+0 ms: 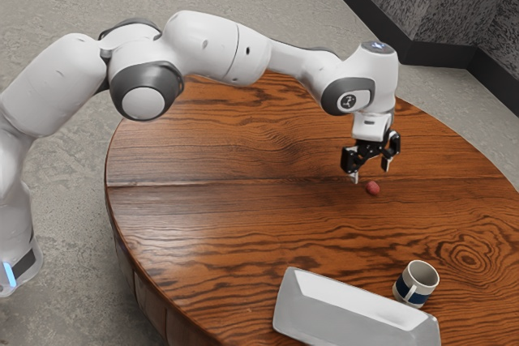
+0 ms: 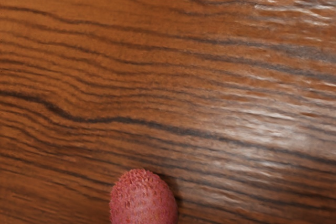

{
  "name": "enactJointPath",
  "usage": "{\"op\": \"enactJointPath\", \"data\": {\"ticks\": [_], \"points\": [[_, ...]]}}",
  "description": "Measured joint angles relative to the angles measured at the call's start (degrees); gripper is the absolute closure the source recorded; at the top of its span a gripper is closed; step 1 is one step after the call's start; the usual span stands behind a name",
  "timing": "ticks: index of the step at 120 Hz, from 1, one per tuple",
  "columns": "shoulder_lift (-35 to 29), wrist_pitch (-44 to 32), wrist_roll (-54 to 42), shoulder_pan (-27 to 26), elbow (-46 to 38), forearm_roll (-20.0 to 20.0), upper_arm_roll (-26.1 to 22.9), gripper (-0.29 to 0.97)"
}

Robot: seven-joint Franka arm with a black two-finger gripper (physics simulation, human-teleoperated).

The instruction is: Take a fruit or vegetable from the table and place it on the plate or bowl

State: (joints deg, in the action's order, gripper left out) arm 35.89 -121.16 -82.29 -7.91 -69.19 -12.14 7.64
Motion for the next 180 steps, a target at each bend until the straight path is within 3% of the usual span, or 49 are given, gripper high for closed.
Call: {"op": "enactJointPath", "data": {"ticks": [66,180], "points": [[1.61,-0.85,3.41,0.31,-0.08,-4.07,0.02,0.03],[4.07,-5.46,5.17,0.27,-0.01,-3.80,0.18,0.07]]}}
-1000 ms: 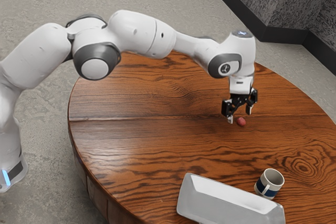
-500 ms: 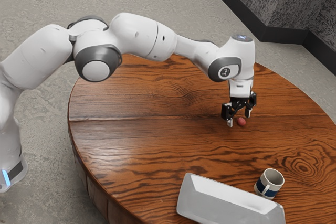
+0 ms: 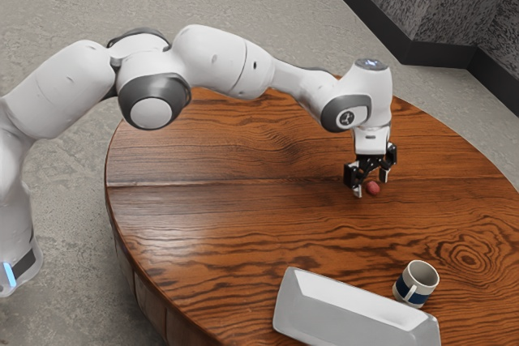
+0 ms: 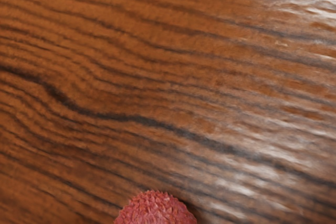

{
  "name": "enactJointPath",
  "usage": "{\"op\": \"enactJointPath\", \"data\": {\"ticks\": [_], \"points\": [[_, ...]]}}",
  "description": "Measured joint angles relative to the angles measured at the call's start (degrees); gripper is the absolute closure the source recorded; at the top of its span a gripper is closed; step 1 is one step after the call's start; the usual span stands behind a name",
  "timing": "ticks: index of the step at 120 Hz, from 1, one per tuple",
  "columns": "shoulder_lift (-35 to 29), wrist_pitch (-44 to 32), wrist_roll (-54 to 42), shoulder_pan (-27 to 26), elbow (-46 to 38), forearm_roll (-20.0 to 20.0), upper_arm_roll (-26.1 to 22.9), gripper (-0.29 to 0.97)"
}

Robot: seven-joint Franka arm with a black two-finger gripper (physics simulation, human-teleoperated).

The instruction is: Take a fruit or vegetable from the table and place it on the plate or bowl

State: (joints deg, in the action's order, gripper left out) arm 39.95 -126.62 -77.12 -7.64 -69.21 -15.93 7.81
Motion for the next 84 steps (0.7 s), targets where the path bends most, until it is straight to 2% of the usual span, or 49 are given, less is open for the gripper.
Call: {"op": "enactJointPath", "data": {"ticks": [9,47,84], "points": [[0.11,-0.31,0.07,-0.01,-0.03,-0.06,-0.01,0.12],[0.11,-0.90,0.42,-0.01,-0.01,-0.07,0.01,0.49],[-0.13,-1.01,0.85,-0.09,-0.01,-0.04,0.02,0.53]]}}
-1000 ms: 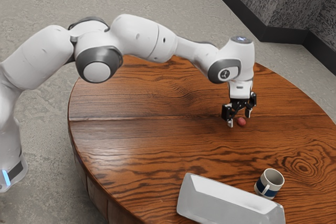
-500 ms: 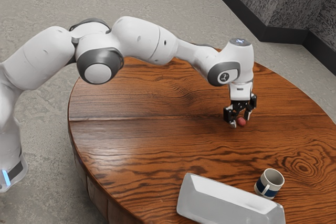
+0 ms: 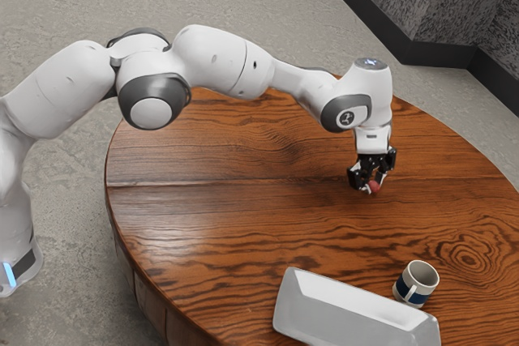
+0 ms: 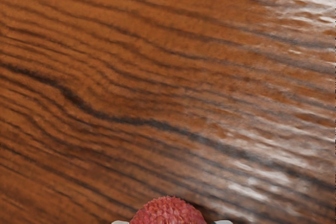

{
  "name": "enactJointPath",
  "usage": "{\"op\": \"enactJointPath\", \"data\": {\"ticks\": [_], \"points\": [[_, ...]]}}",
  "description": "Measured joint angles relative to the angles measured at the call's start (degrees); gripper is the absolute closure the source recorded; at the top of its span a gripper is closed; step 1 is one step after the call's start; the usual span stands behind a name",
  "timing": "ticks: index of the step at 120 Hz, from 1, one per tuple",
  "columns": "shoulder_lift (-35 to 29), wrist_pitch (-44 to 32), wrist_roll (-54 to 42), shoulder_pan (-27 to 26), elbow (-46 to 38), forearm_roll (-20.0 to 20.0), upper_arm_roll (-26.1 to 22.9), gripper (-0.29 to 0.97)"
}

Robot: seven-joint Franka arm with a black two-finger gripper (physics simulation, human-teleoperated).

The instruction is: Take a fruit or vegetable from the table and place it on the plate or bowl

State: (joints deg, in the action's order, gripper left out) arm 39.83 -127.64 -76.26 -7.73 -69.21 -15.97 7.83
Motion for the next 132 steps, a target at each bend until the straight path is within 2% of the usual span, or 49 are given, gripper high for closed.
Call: {"op": "enactJointPath", "data": {"ticks": [21,33,54,68,102,132], "points": [[-1.26,0.82,0.43,-0.44,0.01,0.47,0.15,0.55],[-4.55,3.08,1.09,-1.56,-0.01,2.90,0.03,0.55],[-13.75,11.65,3.24,-9.41,-0.07,6.78,-0.15,0.54],[-17.35,18.44,5.20,-15.93,-0.09,8.57,-0.32,0.54],[-19.49,29.22,10.53,-25.63,-0.15,10.06,-5.19,0.55],[-19.40,32.08,14.37,-27.08,-1.22,10.29,-5.54,0.55]]}}
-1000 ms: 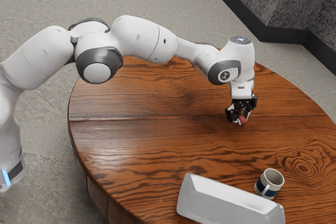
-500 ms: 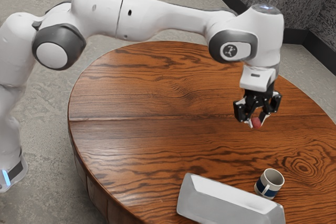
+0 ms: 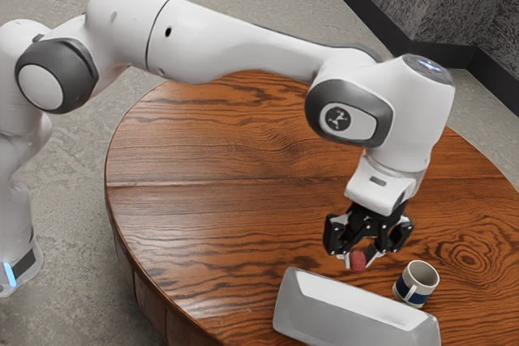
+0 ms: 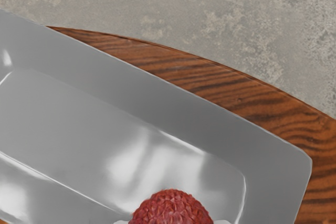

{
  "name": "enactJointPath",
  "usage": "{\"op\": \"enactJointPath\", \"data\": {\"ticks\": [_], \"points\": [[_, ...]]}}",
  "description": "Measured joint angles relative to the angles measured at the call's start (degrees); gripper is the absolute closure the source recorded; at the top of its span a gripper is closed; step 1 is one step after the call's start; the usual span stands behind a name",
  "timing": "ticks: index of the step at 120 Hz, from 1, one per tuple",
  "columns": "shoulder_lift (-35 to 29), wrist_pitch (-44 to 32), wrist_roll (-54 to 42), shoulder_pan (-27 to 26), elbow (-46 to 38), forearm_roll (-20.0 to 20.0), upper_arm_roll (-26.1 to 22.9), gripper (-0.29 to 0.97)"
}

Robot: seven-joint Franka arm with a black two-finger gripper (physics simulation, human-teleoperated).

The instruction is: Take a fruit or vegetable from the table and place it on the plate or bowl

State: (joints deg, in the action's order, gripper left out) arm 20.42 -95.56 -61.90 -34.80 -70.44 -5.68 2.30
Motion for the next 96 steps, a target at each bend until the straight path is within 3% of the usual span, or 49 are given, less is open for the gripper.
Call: {"op": "enactJointPath", "data": {"ticks": [52,73,96], "points": [[0.27,0.81,4.03,-0.36,-0.16,0.01,-0.68,0.54],[0.27,1.02,5.07,-0.40,-0.11,-0.04,-1.51,0.19],[0.16,-0.71,6.00,-0.18,-0.20,-0.03,-1.19,0.05]]}}
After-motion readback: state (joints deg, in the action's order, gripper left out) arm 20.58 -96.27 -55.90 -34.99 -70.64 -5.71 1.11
